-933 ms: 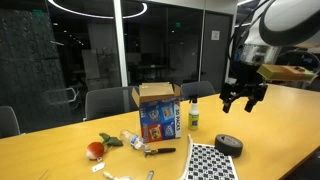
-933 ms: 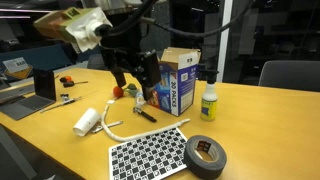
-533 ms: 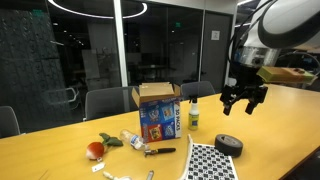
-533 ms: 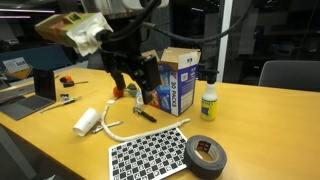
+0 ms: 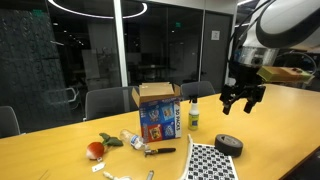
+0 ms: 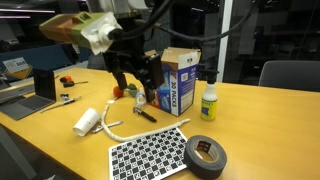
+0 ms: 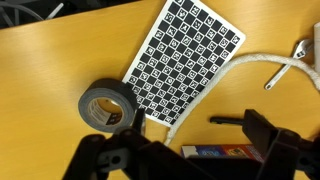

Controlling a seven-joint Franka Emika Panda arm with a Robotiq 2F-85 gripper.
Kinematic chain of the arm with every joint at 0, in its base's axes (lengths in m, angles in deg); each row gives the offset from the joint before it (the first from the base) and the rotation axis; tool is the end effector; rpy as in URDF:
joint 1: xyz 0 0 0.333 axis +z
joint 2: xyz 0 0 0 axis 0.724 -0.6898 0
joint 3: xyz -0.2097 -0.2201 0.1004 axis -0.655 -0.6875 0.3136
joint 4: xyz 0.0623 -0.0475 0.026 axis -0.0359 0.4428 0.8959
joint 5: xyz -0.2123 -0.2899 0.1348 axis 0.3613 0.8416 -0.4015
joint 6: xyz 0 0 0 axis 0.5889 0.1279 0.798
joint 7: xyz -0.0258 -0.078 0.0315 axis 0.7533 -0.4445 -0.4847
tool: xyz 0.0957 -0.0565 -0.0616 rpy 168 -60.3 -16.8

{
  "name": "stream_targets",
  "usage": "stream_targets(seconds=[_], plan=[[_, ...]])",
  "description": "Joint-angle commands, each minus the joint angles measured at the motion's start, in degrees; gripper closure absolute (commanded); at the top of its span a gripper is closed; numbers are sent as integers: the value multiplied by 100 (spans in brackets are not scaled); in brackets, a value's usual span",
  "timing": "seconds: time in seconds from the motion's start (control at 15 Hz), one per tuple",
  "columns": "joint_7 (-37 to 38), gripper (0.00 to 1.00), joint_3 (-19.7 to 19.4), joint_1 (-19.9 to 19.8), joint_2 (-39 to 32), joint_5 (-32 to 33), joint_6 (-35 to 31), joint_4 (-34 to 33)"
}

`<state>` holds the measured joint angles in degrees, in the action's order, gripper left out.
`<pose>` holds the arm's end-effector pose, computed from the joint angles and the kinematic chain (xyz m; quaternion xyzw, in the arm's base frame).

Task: Put the roll of tape in the box

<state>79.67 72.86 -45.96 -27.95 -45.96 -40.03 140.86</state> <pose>0.3140 0.0176 0.4118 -0.9954 0.0635 -0.0668 0.0264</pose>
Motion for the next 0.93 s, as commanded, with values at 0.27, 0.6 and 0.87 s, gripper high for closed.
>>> stream_targets(seconds=[0.27,0.6,0.87], plan=[[-2320,0,-1095,247,-1357,-78,-1484,-120],[-4160,0,-1921,684,-2474,-647,-1942,-371],[-5663,0,-2183,857,-3321,-1550,-1771,-655]])
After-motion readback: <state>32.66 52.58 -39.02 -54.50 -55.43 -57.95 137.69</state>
